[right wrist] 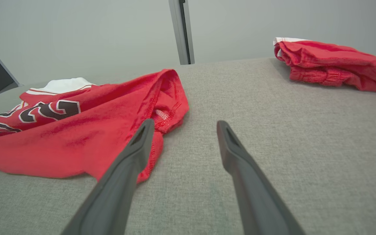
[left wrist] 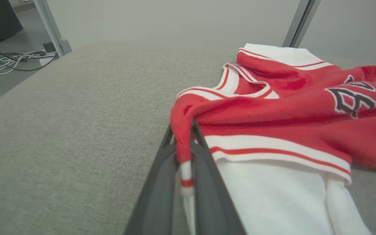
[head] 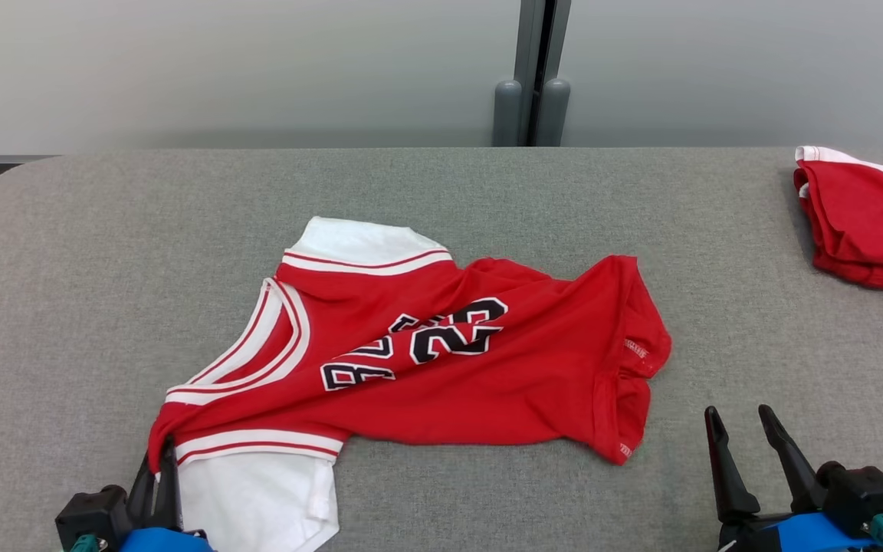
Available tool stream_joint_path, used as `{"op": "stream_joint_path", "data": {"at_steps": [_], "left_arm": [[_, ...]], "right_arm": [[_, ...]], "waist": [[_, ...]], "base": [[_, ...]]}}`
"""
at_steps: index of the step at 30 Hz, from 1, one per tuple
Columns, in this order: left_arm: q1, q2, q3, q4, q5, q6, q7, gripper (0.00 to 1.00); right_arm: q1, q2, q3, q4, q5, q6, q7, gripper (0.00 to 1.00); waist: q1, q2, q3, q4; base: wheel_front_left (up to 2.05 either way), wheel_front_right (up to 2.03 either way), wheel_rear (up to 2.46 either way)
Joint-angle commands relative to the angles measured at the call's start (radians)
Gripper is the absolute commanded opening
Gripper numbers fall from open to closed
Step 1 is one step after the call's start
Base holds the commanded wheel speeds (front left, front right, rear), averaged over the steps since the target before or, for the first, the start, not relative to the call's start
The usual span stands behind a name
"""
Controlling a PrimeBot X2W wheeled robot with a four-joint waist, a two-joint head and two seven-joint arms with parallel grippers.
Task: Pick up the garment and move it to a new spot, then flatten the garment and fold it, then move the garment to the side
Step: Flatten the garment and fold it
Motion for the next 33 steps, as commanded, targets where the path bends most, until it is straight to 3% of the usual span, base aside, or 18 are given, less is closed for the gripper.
{"op": "stream_joint_path", "data": {"at_steps": [1, 2, 3, 4, 20, 33], "left_arm": [[0.005, 0.011, 0.006, -0.003, 0.007, 0.006, -0.002, 0.0], [0.008, 0.008, 0.006, -0.002, 0.011, 0.007, -0.002, 0.0], [0.011, 0.003, 0.005, 0.001, 0.011, 0.007, -0.002, 0.13], [0.01, -0.003, -0.001, -0.002, 0.016, 0.011, -0.002, 1.0], [0.034, -0.071, 0.033, -0.366, 0.086, -0.007, -0.002, 1.0], [0.045, -0.085, 0.006, -0.38, 0.09, 0.018, -0.002, 1.0]], "right_arm": [[0.01, -0.007, -0.001, 0.004, 0.005, 0.0, -0.003, 1.0], [0.01, -0.006, -0.001, 0.007, 0.005, 0.0, -0.003, 1.0], [0.01, -0.005, 0.001, 0.009, 0.003, 0.0, -0.003, 1.0], [0.01, -0.004, 0.004, 0.012, 0.002, 0.0, -0.003, 1.0], [-0.006, -0.015, 0.067, -0.026, 0.005, 0.0, -0.003, 1.0], [-0.024, -0.015, 0.212, 0.055, -0.008, 0.0, -0.003, 1.0]], "waist": [[0.0, 0.0, -0.001, 0.0], [0.0, 0.0, -0.002, -0.001], [0.0, 0.0, -0.003, -0.001], [0.0, 0.0, -0.005, -0.001], [0.0, 0.0, -0.019, -0.003], [0.0, 0.0, -0.019, -0.006]], "base": [[0.0, 0.0, 0.0], [0.0, 0.0, 0.0], [0.0, 0.0, 0.0], [0.0, 0.0, 0.0], [0.0, 0.0, 0.0], [0.0, 0.0, 0.0]]}}
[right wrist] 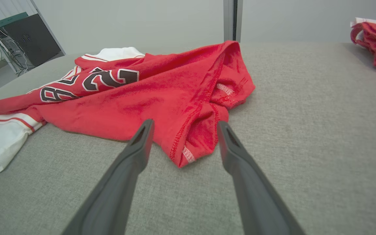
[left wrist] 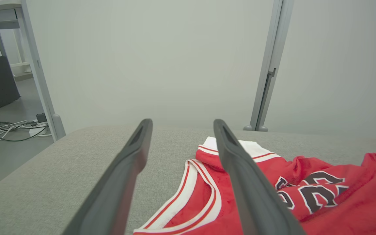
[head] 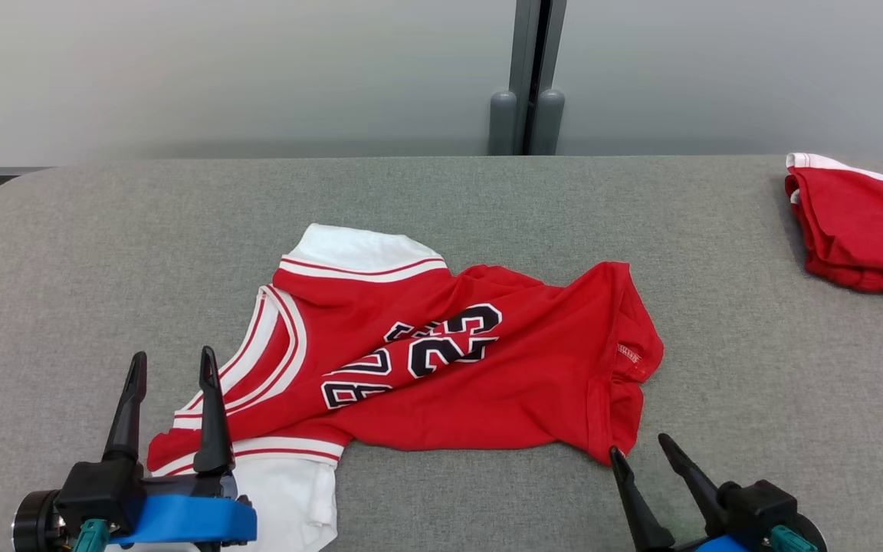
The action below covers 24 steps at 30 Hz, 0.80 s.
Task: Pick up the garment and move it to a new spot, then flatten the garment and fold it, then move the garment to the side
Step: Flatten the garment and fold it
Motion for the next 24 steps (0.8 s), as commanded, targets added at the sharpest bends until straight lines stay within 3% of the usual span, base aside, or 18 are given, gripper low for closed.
{"op": "stream_joint_path", "data": {"at_steps": [1, 12, 13, 14, 15, 16, 19, 24], "left_arm": [[-0.001, -0.002, -0.004, 0.001, -0.005, 0.008, -0.002, 1.0], [-0.024, -0.002, -0.029, 0.007, -0.013, 0.017, -0.002, 1.0], [-0.024, -0.002, -0.031, 0.007, -0.013, 0.018, -0.002, 1.0], [-0.023, -0.002, -0.032, 0.007, -0.013, 0.02, -0.002, 1.0], [-0.022, -0.002, -0.033, 0.007, -0.014, 0.02, -0.002, 1.0], [-0.021, -0.002, -0.034, 0.007, -0.014, 0.02, -0.002, 1.0], [-0.019, -0.002, -0.034, 0.007, -0.016, 0.022, -0.002, 1.0], [-0.016, -0.002, -0.038, 0.012, -0.023, 0.027, -0.002, 1.0]], "right_arm": [[-0.034, -0.004, 0.028, 0.041, -0.01, 0.0, -0.003, 1.0], [-0.182, -0.003, 0.113, 0.299, -0.031, 0.0, -0.001, 1.0], [-0.196, 0.0, 0.116, 0.324, -0.029, 0.0, -0.002, 0.59], [-0.209, 0.002, 0.118, 0.351, -0.027, 0.0, -0.002, 0.36], [-0.222, 0.004, 0.12, 0.375, -0.023, 0.0, -0.001, 0.05], [-0.233, 0.007, 0.123, 0.395, -0.021, 0.0, 0.0, 0.0], [-0.26, 0.016, 0.135, 0.391, -0.009, 0.0, 0.0, 0.0], [-0.219, -0.014, 0.161, 0.265, 0.029, 0.0, -0.002, 0.0]], "waist": [[0.0, 0.0, 0.006, 0.003], [0.0, 0.0, 0.028, 0.029], [0.0, 0.0, 0.029, 0.03], [0.0, 0.0, 0.031, 0.031], [0.0, 0.0, 0.033, 0.032], [0.0, 0.0, 0.034, 0.032], [0.0, 0.0, 0.037, 0.03], [0.0, 0.0, 0.041, 0.016]], "base": [[0.0, 0.0, 0.0], [0.0, 0.0, 0.0], [0.0, 0.0, 0.0], [0.0, 0.0, 0.0], [0.0, 0.0, 0.0], [0.0, 0.0, 0.0], [0.0, 0.0, 0.0], [0.0, 0.0, 0.0]]}}
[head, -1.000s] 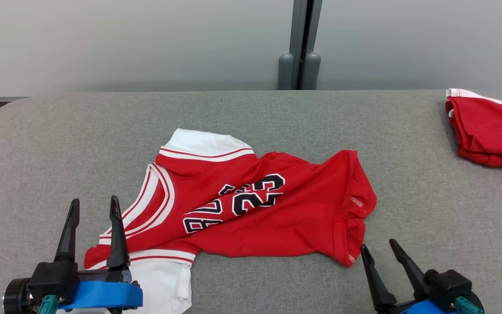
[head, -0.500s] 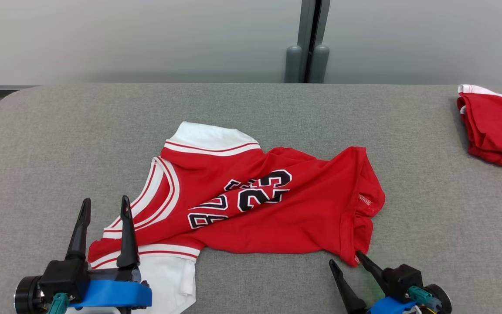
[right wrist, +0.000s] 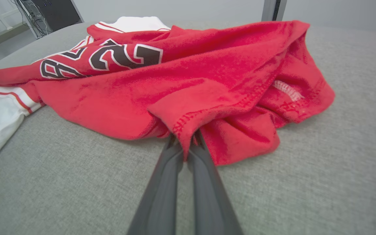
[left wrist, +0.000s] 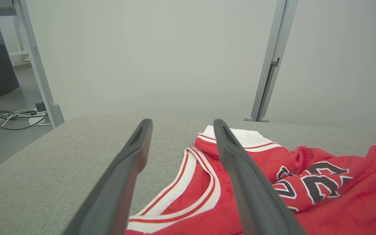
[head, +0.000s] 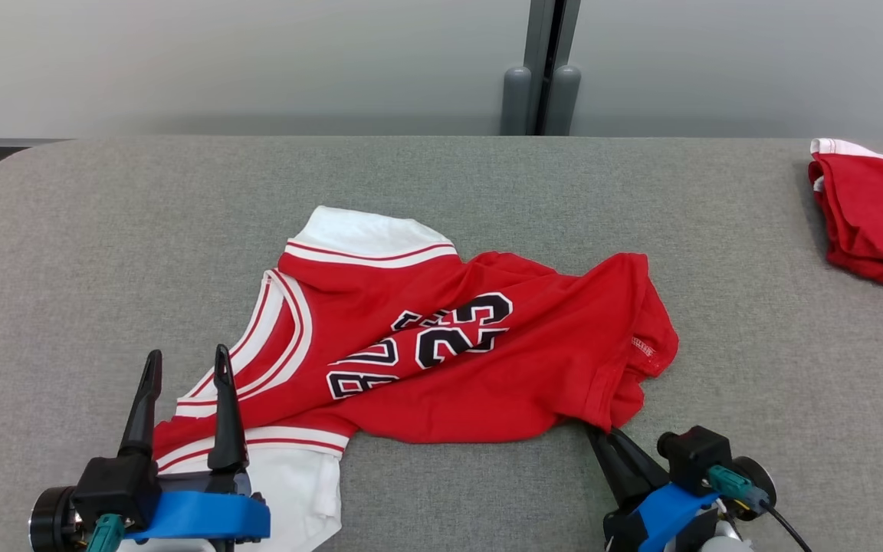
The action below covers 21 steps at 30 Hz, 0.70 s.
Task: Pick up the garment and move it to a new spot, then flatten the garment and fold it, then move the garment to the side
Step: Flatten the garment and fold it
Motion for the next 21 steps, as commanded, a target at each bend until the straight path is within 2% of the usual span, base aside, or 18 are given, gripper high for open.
{"op": "stream_joint_path", "data": {"at_steps": [1, 10, 11, 12, 13, 16, 21], "left_arm": [[-0.007, -0.001, -0.004, 0.001, -0.004, 0.003, -0.002, 1.0], [-0.001, -0.001, -0.008, 0.012, -0.004, -0.003, -0.002, 1.0], [-0.001, -0.001, -0.008, 0.012, -0.004, -0.003, -0.002, 1.0], [0.002, -0.001, -0.005, 0.013, -0.001, -0.004, -0.002, 1.0], [0.002, -0.001, -0.005, 0.013, -0.001, -0.004, -0.002, 1.0], [0.0, -0.001, -0.003, 0.018, 0.004, -0.009, -0.002, 1.0], [-0.005, -0.001, -0.008, 0.02, 0.005, -0.013, -0.002, 1.0]], "right_arm": [[0.036, -0.018, 0.003, -0.039, 0.024, 0.0, 0.0, 0.0], [0.207, -0.13, 0.051, -0.353, 0.161, 0.0, 0.007, 0.0], [0.207, -0.13, 0.051, -0.353, 0.161, 0.0, 0.007, 0.0], [0.24, -0.151, 0.061, -0.421, 0.194, 0.0, 0.026, 0.0], [0.24, -0.151, 0.061, -0.421, 0.194, 0.0, 0.026, 0.0], [0.296, -0.188, 0.097, -0.536, 0.249, 0.0, 0.096, 0.0], [0.35, -0.228, 0.118, -0.612, 0.327, 0.0, 0.183, 0.0]], "waist": [[0.0, 0.0, -0.001, -0.004], [0.0, 0.0, -0.006, -0.035], [0.0, 0.0, -0.006, -0.035], [0.0, 0.0, -0.007, -0.043], [0.0, 0.0, -0.007, -0.043], [0.0, 0.0, -0.008, -0.052], [0.0, 0.0, -0.007, -0.051]], "base": [[0.0, 0.0, 0.0], [0.0, 0.0, 0.0], [0.0, 0.0, 0.0], [0.0, 0.0, 0.0], [0.0, 0.0, 0.0], [0.0, 0.0, 0.0], [0.0, 0.0, 0.0]]}}
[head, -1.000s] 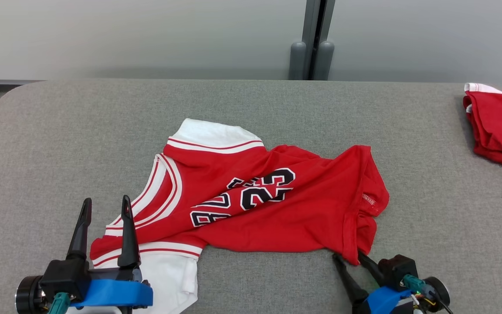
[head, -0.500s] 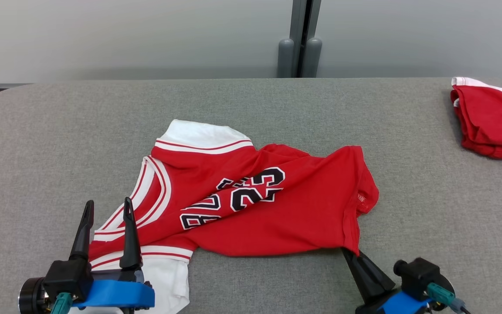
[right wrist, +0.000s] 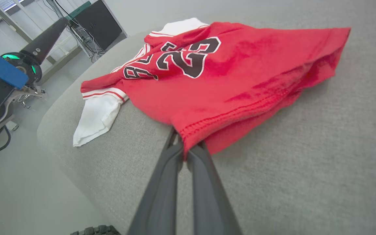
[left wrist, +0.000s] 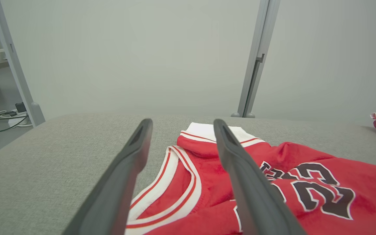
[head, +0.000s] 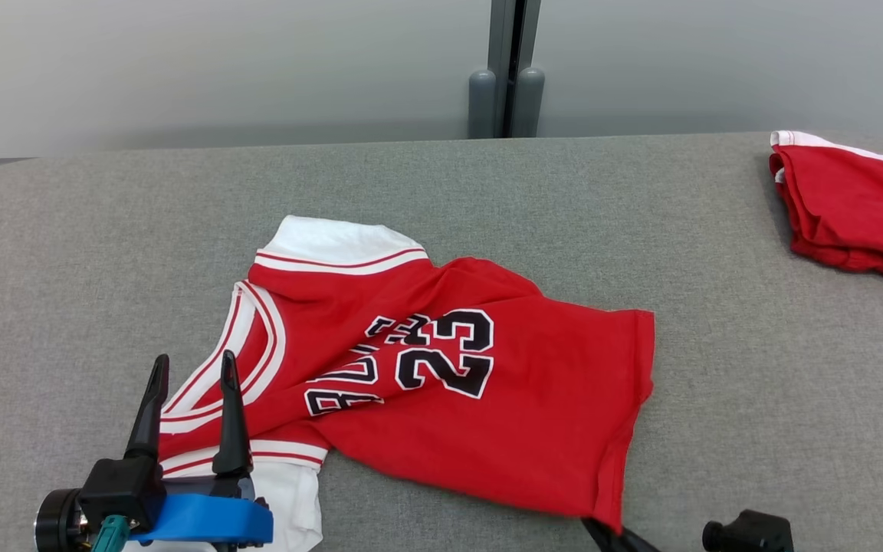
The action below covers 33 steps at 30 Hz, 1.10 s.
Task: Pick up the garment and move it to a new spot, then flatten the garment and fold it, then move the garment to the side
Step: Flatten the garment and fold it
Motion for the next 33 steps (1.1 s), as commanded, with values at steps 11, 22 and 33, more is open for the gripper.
{"op": "stream_joint_path", "data": {"at_steps": [11, 22, 33], "left_arm": [[0.004, -0.001, 0.002, 0.007, 0.0, -0.003, -0.002, 1.0], [-0.005, -0.001, -0.001, 0.001, 0.001, 0.004, -0.002, 1.0], [-0.036, -0.001, -0.013, 0.0, -0.002, 0.003, -0.002, 1.0]], "right_arm": [[0.054, -0.042, -0.041, -0.016, 0.005, 0.001, 0.067, 1.0], [-0.07, -0.062, -0.221, -0.018, -0.097, 0.001, 0.003, 1.0], [-0.302, -0.065, -0.316, 0.147, -0.198, 0.0, 0.049, 1.0]], "waist": [[0.0, 0.0, 0.0, 0.001], [0.0, 0.0, 0.003, 0.003], [0.0, 0.0, 0.034, 0.035]], "base": [[0.0, 0.0, 0.0], [0.0, 0.0, 0.0], [0.0, 0.0, 0.0]]}}
